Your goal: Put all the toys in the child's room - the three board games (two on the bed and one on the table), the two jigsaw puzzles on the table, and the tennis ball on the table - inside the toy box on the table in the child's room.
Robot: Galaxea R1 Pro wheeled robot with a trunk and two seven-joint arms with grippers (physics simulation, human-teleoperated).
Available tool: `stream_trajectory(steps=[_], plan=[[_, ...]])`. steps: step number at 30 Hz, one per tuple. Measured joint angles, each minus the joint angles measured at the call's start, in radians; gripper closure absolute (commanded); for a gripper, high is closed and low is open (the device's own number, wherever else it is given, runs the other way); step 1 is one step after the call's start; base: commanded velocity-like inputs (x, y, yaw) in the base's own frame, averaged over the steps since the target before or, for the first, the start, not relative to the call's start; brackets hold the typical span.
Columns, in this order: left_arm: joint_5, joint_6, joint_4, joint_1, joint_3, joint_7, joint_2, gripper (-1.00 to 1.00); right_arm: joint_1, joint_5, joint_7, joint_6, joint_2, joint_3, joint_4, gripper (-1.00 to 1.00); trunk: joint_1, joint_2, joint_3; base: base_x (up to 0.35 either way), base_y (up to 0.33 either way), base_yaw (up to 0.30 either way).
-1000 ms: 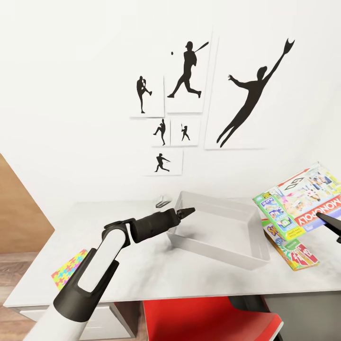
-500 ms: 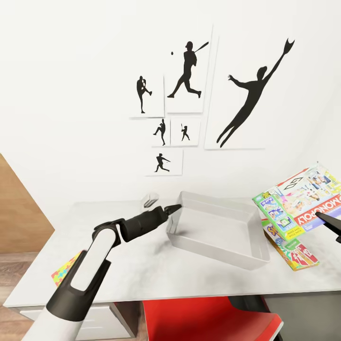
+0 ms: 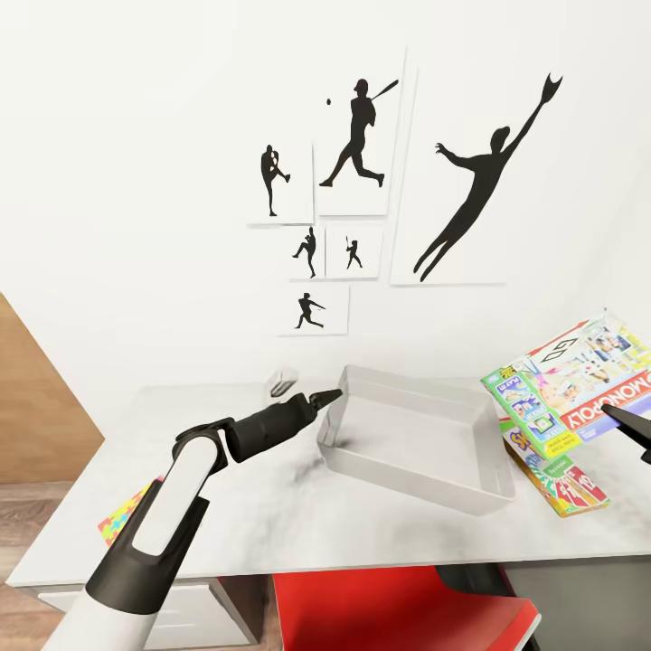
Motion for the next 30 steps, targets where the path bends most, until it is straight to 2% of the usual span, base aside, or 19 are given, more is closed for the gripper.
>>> stream_trajectory(steps=[4, 7, 10, 12, 14, 15, 17, 18, 19, 22, 23, 26, 27, 30], plan=[[0.000, 0.001, -0.003, 0.001, 0.001, -0.001, 0.000, -1.00, -0.005, 0.015, -0.016, -0.002, -0.001, 0.009, 0.003, 1.00, 0.000, 0.000, 0.000, 0.000, 0.000, 0.000], [0.001, 0.001, -0.010, 0.002, 0.005, -0.004, 0.002, -1.00, -0.017, 0.036, -0.049, -0.001, -0.005, 0.055, 0.006, 1.00, 0.000, 0.000, 0.000, 0.000, 0.000, 0.000], [0.002, 0.002, -0.016, 0.009, 0.029, -0.026, 0.004, -1.00, -0.043, 0.048, -0.072, -0.001, -0.019, 0.120, 0.035, 1.00, 0.000, 0.000, 0.000, 0.000, 0.000, 0.000], [0.009, 0.001, -0.018, 0.019, 0.060, -0.049, 0.003, -1.00, -0.071, 0.055, -0.084, -0.001, -0.029, 0.187, 0.080, 1.00, 0.000, 0.000, 0.000, 0.000, 0.000, 0.000], [0.020, 0.002, -0.019, 0.029, 0.091, -0.069, 0.003, -1.00, -0.127, 0.057, -0.098, -0.002, -0.038, 0.267, 0.148, 1.00, 0.000, 0.000, 0.000, 0.000, 0.000, 0.000], [0.021, 0.002, -0.019, 0.030, 0.092, -0.069, 0.003, -1.00, -0.128, 0.055, -0.098, -0.001, -0.039, 0.268, 0.149, 1.00, 0.000, 0.000, 0.000, 0.000, 0.000, 0.000], [0.034, 0.002, -0.020, 0.040, 0.117, -0.082, 0.004, -1.00, -0.208, 0.058, -0.106, -0.002, -0.050, 0.362, 0.233, 1.00, 0.000, 0.000, 0.000, 0.000, 0.000, 0.000], [0.051, 0.002, -0.021, 0.051, 0.143, -0.095, 0.005, -1.00, -0.327, 0.073, -0.101, -0.018, -0.085, 0.508, 0.356, 1.00, 0.000, 0.000, 0.000, 0.000, 0.000, 0.000], [0.057, 0.002, -0.021, 0.055, 0.153, -0.101, 0.005, -1.00, -0.406, 0.042, -0.076, 0.002, -0.116, 0.637, 0.424, 1.00, 0.001, 0.000, 0.000, 0.000, 0.000, 0.000], [0.063, 0.003, -0.021, 0.060, 0.162, -0.104, 0.005, -1.00, -0.503, 0.027, 0.008, 0.001, -0.157, 0.785, 0.491, 1.00, 0.000, 0.000, 0.000, 0.000, 0.000, 0.000], [0.065, 0.003, -0.022, 0.061, 0.165, -0.105, 0.004, -1.00, -0.554, 0.021, 0.069, 0.001, -0.175, 0.859, 0.524, 1.00, 0.000, 0.000, 0.000, 0.000, 0.000, 0.000], [0.067, 0.003, -0.021, 0.062, 0.169, -0.103, 0.004, -1.00, -0.614, 0.023, 0.130, -0.001, -0.192, 0.939, 0.579, 1.00, 0.000, 0.000, 0.000, 0.000, 0.000, 0.000], [0.067, 0.003, -0.021, 0.062, 0.169, -0.103, 0.004, -1.00, -0.614, 0.023, 0.130, -0.001, -0.192, 0.939, 0.579, 1.00, 0.000, 0.000, 0.000, 0.000, 0.000, 0.000], [0.068, 0.003, -0.020, 0.063, 0.170, -0.101, 0.004, -1.00, -0.656, 0.025, 0.161, -0.002, -0.194, 1.004, 0.631, 1.00, 0.000, 0.000, 0.000, 0.000, 0.000, 0.000]])
